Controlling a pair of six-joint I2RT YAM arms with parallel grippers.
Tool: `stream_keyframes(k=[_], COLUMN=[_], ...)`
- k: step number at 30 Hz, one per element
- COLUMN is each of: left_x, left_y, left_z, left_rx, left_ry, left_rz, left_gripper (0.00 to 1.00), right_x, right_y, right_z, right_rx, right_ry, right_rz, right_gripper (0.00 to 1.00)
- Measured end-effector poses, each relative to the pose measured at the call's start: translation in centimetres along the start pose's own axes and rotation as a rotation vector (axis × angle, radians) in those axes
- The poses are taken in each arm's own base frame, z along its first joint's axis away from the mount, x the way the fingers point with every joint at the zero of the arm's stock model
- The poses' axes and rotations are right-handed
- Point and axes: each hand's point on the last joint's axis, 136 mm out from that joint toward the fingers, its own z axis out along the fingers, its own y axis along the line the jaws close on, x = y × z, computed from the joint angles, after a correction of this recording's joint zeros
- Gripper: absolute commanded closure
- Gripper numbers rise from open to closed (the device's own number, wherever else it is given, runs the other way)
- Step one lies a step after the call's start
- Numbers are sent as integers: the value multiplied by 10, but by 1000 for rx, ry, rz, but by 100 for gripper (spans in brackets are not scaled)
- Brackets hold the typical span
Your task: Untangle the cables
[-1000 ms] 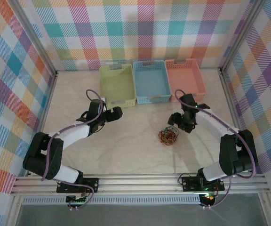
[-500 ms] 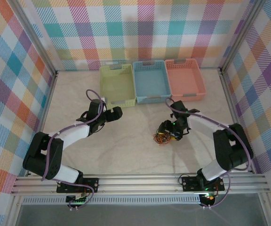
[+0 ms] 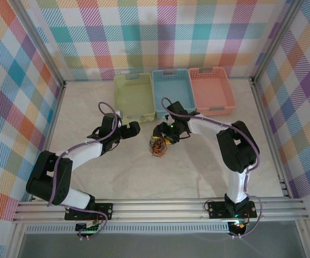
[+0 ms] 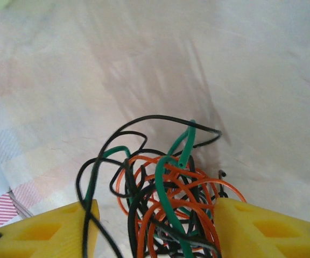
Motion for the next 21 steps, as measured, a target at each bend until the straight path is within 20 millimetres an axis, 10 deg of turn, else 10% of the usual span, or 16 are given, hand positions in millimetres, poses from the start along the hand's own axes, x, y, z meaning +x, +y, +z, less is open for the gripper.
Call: stream_keyframes(k=[7,14,21], left_x=[4,18,18], left_y=[-4,-13,-32], left_z=[3,16,18], left_rx=[29,100,208], left_ry=[18,83,96], left_rz=[0,-2,-5], left_gripper=[4,7,11], right_x=[-26,-54,-34], right_y=[17,-24,-48], right_z=[-29,-93,-72], right_rx=[-22,-31,-31], right_ry=[-106,-367,-385], right_rz=[-142,-248,-396], right_gripper=[44,47,51])
